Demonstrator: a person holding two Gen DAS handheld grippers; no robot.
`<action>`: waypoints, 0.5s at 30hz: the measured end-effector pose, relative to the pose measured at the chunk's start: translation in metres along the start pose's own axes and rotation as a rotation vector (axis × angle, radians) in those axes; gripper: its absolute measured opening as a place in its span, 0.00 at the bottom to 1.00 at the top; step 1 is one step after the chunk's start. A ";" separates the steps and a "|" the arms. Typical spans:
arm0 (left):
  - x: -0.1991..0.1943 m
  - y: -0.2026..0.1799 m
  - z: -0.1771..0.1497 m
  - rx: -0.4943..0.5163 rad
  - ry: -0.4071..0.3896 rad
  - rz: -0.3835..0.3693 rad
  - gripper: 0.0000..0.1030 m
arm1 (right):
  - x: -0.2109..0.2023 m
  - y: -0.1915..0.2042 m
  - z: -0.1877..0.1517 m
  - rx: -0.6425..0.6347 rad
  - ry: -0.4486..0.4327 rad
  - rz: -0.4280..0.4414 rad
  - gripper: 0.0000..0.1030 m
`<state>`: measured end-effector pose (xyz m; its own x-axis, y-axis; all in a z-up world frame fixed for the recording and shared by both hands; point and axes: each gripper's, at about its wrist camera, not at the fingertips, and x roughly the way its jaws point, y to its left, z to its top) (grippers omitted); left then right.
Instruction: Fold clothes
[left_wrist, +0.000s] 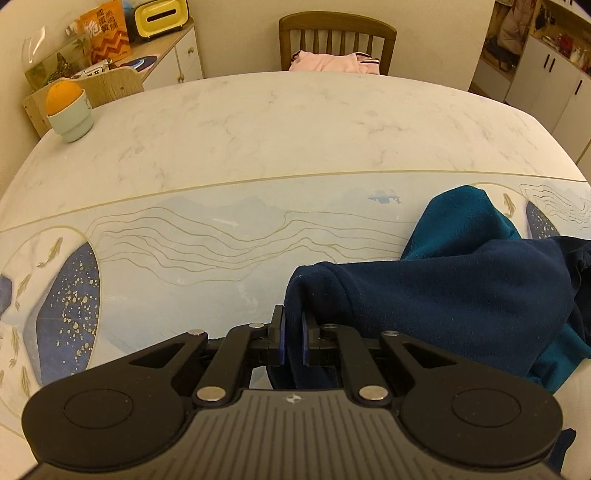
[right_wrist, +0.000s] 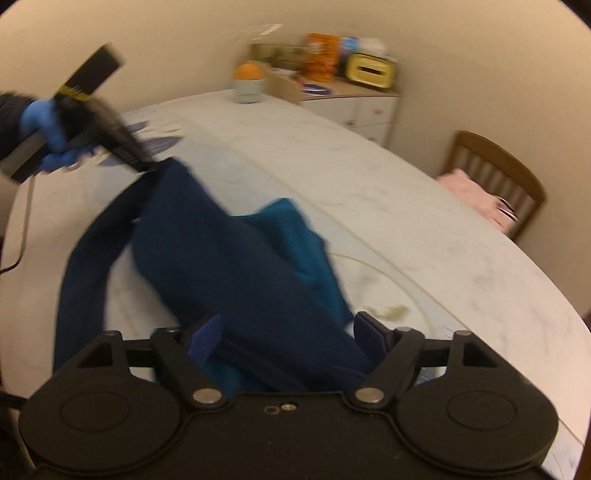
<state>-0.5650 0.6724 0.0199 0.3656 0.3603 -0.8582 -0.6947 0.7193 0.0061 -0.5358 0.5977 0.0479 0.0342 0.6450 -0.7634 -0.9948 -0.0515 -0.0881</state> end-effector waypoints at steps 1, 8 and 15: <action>0.000 0.000 0.001 0.001 0.000 0.000 0.07 | 0.005 0.010 0.001 -0.030 0.013 0.020 1.00; 0.000 0.004 -0.006 0.015 0.039 -0.056 0.08 | 0.037 0.060 0.000 -0.176 0.062 0.041 1.00; -0.012 0.017 -0.049 0.007 0.181 -0.107 0.43 | 0.037 0.065 -0.001 -0.186 0.069 0.033 1.00</action>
<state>-0.6116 0.6514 0.0055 0.3194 0.1690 -0.9324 -0.6535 0.7519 -0.0876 -0.5987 0.6176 0.0139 0.0151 0.5873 -0.8092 -0.9606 -0.2160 -0.1746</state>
